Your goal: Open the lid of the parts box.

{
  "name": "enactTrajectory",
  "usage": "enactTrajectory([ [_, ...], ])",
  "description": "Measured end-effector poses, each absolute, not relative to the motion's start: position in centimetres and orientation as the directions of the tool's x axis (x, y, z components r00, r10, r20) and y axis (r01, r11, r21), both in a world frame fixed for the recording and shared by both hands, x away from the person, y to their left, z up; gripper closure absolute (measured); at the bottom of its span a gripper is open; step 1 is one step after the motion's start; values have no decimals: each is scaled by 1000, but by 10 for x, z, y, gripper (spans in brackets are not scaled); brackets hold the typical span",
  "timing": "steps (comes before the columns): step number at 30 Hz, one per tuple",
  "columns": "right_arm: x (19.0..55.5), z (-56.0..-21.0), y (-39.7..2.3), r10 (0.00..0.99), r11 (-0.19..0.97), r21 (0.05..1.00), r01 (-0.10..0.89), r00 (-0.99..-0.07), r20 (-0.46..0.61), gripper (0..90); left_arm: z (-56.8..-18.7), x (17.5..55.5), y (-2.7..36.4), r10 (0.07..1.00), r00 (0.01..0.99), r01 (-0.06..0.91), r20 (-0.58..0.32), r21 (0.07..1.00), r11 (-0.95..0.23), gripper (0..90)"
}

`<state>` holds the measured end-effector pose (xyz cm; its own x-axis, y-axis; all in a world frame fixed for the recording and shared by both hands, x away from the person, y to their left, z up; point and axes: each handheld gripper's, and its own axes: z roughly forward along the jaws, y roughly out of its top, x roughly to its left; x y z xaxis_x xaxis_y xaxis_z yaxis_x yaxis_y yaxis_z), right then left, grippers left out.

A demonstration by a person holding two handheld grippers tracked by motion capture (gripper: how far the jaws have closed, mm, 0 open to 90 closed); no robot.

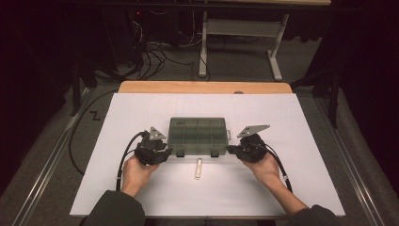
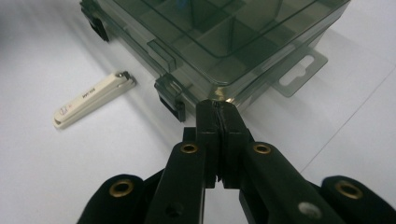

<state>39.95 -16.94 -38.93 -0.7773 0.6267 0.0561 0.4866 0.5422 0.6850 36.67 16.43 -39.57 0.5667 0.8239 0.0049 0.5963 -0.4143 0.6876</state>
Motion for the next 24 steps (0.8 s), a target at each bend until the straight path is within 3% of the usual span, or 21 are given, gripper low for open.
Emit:
enactTrajectory([
  [10, 401, -380, -170, 633, 521, 706, 480, -772, 58, 885, -391, 370, 154, 850, 519, 561, 87, 716, -416, 406],
  [24, 411, -383, -168, 662, 494, 689, 531, -743, 98, 835, -382, 373, 155, 863, 501, 512, 67, 781, -358, 407],
])
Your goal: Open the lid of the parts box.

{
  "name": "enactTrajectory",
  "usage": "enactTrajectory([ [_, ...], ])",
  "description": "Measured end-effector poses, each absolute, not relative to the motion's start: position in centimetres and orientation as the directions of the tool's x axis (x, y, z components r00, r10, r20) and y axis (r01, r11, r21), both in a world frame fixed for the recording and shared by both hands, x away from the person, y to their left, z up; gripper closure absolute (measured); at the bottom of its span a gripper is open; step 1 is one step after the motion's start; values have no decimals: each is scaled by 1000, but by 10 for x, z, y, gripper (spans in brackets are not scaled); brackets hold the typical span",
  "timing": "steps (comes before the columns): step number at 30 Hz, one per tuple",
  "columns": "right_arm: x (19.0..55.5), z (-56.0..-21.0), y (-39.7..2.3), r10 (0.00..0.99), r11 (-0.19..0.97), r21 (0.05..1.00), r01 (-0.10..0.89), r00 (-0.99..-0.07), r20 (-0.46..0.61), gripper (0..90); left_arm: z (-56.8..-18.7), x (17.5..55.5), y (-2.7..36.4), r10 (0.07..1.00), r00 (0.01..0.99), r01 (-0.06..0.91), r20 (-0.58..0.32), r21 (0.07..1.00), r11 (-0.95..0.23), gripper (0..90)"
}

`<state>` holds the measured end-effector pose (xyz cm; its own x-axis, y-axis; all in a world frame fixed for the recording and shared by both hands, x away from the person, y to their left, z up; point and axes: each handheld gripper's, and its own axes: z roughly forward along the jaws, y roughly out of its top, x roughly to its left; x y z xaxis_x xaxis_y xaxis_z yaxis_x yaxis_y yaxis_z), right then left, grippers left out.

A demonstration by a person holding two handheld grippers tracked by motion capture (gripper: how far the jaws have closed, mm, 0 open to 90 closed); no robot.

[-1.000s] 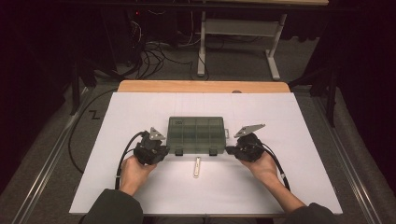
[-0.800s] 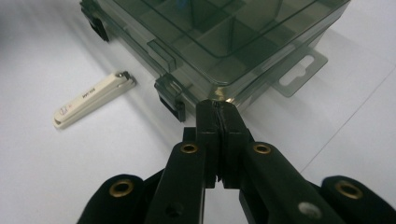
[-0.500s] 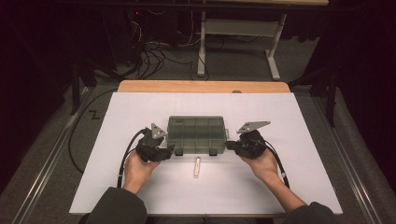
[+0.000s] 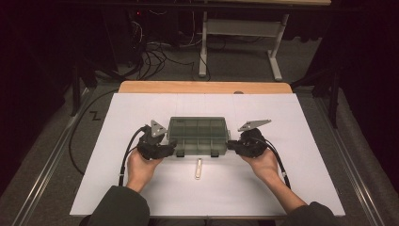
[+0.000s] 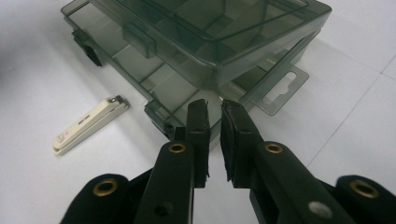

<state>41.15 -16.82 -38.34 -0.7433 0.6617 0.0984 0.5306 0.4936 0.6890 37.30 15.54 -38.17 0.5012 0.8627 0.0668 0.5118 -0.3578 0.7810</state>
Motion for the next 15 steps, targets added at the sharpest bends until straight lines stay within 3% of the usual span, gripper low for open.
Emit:
enactTrajectory([
  [15, 440, -383, -160, 725, 429, 641, 636, -666, 176, 791, -371, 377, 155, 862, 506, 473, 26, 828, -302, 417],
])
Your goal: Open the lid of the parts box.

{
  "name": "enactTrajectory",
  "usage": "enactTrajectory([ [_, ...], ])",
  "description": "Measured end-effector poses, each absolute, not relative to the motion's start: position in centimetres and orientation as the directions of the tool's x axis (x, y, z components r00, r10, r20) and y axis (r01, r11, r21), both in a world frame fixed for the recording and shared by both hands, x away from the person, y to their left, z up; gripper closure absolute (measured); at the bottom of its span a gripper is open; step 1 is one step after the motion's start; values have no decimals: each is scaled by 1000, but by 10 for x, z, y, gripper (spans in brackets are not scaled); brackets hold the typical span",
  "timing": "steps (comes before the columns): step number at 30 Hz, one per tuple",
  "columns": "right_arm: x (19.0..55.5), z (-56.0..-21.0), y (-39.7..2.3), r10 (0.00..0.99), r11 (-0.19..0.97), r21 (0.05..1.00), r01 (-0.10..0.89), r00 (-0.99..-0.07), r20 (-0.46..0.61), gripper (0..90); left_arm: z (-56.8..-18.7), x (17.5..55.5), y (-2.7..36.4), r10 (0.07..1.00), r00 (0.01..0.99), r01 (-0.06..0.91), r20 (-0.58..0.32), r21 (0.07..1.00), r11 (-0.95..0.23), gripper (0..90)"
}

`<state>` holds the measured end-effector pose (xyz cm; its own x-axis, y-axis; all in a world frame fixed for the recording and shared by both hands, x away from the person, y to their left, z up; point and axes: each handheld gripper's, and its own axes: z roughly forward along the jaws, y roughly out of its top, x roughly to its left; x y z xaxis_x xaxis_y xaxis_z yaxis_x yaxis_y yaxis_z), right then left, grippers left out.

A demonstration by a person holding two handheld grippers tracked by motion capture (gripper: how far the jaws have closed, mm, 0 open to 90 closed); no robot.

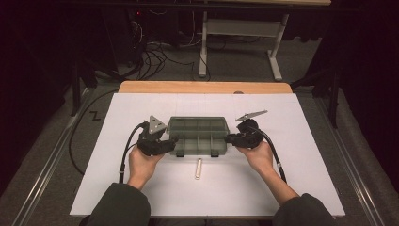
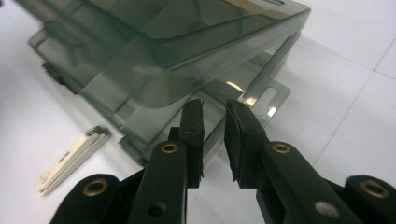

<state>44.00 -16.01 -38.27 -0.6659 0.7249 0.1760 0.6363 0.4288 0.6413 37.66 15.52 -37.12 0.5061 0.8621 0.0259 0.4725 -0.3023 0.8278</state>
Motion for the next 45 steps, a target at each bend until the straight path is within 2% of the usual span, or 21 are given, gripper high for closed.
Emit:
enactTrajectory([
  [16, 465, -385, -146, 776, 437, 579, 689, -614, 144, 749, -364, 381, 156, 869, 495, 465, -9, 848, -256, 422],
  [27, 470, -385, -144, 787, 436, 558, 706, -600, 145, 751, -357, 390, 156, 874, 486, 459, -24, 858, -232, 425],
  [45, 472, -384, -145, 792, 420, 544, 726, -586, 172, 756, -345, 414, 156, 888, 458, 474, -37, 855, -209, 492],
])
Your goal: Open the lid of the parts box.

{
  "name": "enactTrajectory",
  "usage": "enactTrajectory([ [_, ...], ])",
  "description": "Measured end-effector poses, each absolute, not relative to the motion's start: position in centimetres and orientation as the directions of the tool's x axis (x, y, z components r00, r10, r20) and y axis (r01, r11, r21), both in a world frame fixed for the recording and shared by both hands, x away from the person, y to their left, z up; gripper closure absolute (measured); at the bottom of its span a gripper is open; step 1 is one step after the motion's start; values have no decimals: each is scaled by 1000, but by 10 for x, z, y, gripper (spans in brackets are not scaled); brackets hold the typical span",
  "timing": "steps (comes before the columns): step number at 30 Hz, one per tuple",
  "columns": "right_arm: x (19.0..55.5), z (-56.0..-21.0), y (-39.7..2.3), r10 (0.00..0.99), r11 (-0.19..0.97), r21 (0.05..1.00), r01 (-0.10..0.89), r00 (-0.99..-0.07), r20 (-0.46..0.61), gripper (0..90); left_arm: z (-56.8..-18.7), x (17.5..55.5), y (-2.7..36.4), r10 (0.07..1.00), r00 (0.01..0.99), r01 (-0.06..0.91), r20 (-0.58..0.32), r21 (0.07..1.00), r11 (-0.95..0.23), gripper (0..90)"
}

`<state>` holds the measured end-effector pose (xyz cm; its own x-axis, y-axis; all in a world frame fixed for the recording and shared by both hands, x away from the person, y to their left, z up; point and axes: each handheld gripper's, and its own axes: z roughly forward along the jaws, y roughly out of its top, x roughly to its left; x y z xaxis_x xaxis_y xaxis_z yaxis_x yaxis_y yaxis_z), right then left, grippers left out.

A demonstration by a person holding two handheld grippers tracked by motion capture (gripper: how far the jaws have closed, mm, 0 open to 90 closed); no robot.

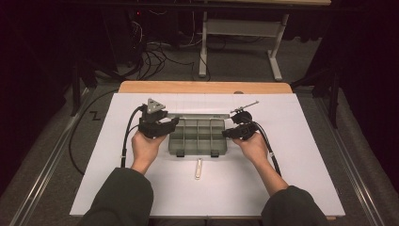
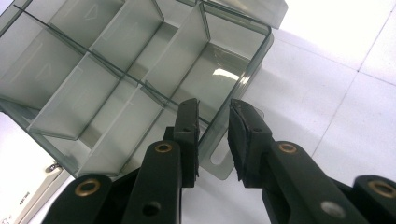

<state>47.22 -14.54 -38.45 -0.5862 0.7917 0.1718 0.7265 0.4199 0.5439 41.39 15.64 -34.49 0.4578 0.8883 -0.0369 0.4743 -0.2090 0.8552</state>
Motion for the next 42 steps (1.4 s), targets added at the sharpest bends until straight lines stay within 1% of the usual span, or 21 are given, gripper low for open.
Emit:
enactTrajectory([
  [1, 472, -385, -146, 791, 421, 546, 724, -588, 169, 756, -344, 416, 157, 890, 455, 476, -36, 854, -209, 510],
  [13, 472, -385, -145, 793, 421, 547, 724, -586, 164, 756, -340, 430, 158, 896, 442, 484, -39, 852, -202, 554],
  [15, 472, -385, -145, 792, 422, 549, 722, -588, 163, 756, -339, 434, 159, 899, 436, 487, -31, 848, -207, 585],
  [22, 471, -385, -144, 794, 422, 547, 723, -586, 161, 756, -341, 445, 158, 910, 413, 513, -47, 837, -189, 624],
  [27, 471, -384, -144, 794, 427, 547, 720, -588, 155, 756, -344, 451, 160, 913, 404, 532, -66, 828, -175, 644],
  [42, 471, -384, -143, 796, 429, 544, 721, -586, 148, 756, -355, 470, 160, 923, 376, 581, -78, 796, -169, 686],
])
